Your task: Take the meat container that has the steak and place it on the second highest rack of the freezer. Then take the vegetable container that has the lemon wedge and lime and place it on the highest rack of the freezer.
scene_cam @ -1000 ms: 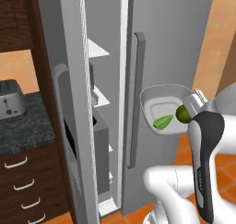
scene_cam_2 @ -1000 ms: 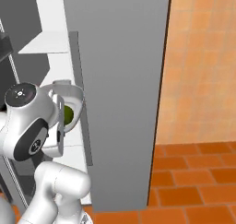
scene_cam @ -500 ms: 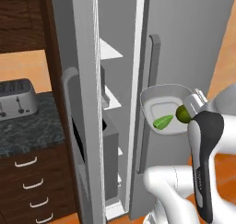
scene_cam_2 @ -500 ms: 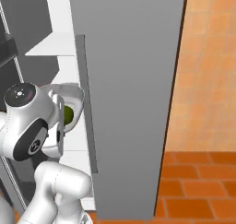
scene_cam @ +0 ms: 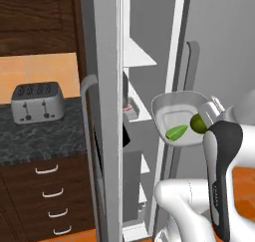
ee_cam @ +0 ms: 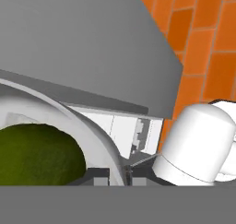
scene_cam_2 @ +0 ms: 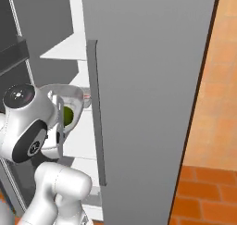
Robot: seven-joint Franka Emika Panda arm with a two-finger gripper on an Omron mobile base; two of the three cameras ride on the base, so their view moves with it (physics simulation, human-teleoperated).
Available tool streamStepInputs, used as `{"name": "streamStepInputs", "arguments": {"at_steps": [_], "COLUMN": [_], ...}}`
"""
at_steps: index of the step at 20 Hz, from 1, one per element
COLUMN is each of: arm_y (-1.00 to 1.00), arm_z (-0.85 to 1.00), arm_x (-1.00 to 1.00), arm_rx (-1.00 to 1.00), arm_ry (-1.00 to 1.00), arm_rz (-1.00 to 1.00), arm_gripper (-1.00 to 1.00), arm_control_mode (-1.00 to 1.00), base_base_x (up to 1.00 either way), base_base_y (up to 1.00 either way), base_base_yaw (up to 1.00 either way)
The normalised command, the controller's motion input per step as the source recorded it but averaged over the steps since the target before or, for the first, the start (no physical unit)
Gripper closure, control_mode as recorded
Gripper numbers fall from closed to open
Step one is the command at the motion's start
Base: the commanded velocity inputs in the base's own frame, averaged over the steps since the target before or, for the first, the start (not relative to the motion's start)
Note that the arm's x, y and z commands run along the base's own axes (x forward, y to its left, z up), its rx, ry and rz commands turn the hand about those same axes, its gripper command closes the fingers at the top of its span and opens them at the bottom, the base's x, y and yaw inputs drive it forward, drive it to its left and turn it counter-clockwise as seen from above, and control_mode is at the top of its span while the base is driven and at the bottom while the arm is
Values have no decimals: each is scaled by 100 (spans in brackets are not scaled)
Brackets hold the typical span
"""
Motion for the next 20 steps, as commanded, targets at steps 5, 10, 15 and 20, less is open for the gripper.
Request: {"name": "streamStepInputs", "arguments": {"at_steps": [5, 10, 15, 20], "arm_y": [0, 0, 0, 0], "arm_z": [0, 0, 0, 0], "arm_x": [0, 0, 0, 0], "arm_rx": [0, 0, 0, 0], "arm_ry": [0, 0, 0, 0], "arm_rz": [0, 0, 0, 0], "arm_gripper": [100, 100, 100, 100], "arm_control_mode": [100, 100, 100, 100], "base_base_x": [53, 19, 40, 43], "base_base_y": [-21, 0, 9, 14], "base_base_yaw": [26, 26, 25, 10]}}
